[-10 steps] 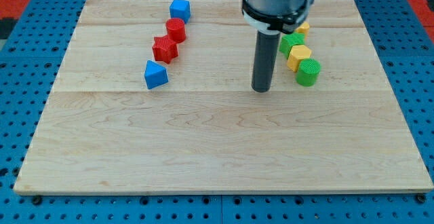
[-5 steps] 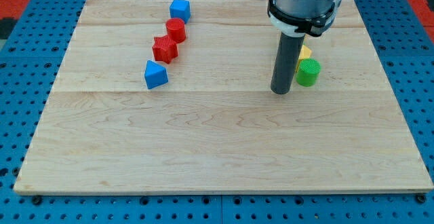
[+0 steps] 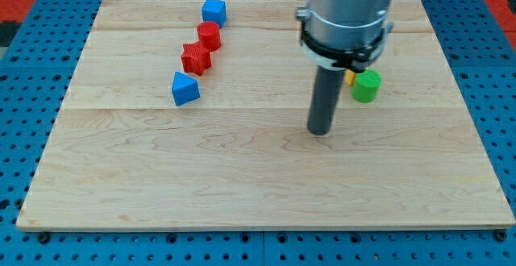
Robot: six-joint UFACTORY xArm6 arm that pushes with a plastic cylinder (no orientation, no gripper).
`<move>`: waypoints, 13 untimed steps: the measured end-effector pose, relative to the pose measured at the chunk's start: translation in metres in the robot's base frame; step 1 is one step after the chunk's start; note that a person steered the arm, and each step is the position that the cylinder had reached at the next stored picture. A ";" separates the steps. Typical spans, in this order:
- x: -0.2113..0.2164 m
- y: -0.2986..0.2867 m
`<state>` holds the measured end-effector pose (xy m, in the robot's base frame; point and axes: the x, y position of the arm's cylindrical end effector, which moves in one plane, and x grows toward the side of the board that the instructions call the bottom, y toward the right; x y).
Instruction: Slide the blue triangle to the center
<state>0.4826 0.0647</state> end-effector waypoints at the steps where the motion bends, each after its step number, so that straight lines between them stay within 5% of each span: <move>1: 0.000 -0.067; 3: -0.025 -0.224; 4: -0.052 -0.251; 6: -0.057 -0.160; 13: -0.132 -0.126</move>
<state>0.3511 -0.0615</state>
